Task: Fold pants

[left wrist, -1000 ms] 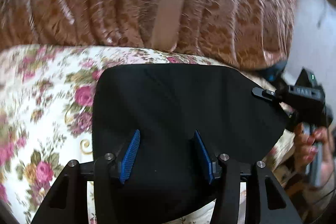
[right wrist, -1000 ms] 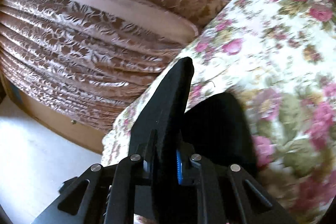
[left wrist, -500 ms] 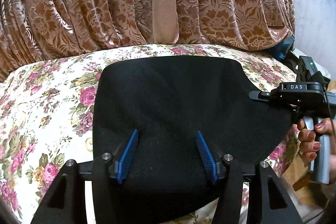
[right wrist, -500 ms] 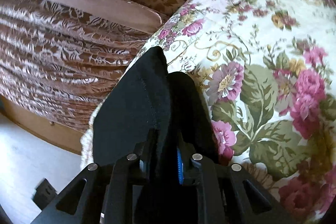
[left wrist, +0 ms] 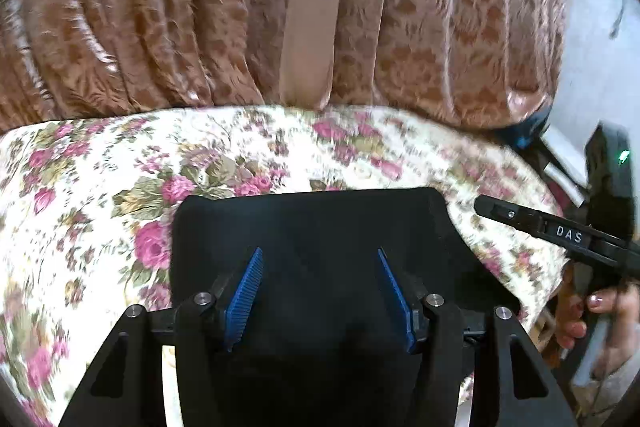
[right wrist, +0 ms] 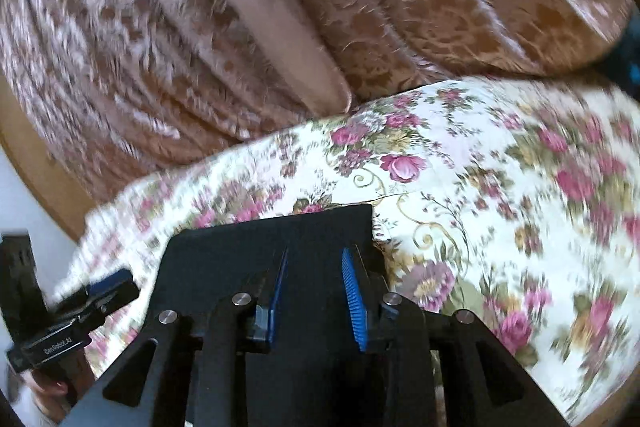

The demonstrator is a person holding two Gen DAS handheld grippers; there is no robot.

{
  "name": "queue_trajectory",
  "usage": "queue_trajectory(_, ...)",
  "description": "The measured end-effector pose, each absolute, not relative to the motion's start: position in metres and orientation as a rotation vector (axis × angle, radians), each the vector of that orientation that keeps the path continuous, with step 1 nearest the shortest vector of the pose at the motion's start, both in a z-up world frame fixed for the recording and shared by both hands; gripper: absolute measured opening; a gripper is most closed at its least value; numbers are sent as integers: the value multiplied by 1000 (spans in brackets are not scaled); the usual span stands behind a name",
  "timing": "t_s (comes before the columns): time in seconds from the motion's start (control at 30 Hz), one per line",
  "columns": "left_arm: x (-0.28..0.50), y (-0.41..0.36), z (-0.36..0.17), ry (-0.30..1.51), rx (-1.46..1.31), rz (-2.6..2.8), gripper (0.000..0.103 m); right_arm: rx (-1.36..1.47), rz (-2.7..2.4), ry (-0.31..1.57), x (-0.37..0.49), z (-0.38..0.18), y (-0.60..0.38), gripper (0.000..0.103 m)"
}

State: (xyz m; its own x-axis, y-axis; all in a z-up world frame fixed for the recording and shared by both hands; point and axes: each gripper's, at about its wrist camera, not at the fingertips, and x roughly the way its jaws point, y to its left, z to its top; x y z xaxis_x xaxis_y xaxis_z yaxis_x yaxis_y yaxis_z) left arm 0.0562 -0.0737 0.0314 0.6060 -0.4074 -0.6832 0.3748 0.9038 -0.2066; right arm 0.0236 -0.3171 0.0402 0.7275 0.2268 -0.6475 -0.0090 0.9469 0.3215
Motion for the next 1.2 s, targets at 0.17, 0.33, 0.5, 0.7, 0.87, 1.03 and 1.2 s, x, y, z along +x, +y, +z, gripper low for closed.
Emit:
queue_trajectory(0.17,100,-94,5,907,36,-367,58,238,122,898,66,25,-290,29)
queue_trajectory(0.33,122,-87,-28,971,10,-336,59,157,100,948,93,-3,-278,25)
queue_trajectory(0.5,140,-80,-51,991,-58,-345,63,150,93,941,109,-36,-283,24)
queue_trajectory(0.7,144,-84,-57,967,-41,-334,63,225,85,902,114,-49,-292,24)
queue_trajectory(0.87,137,-79,-56,940,-63,-342,63,220,79,853,108,-47,-290,24)
queue_trajectory(1.03,120,-72,-48,890,-85,-326,63,186,45,788,94,-42,-287,32)
queue_trajectory(1.2,91,-62,-35,855,-69,-289,64,217,25,735,69,-29,-294,36)
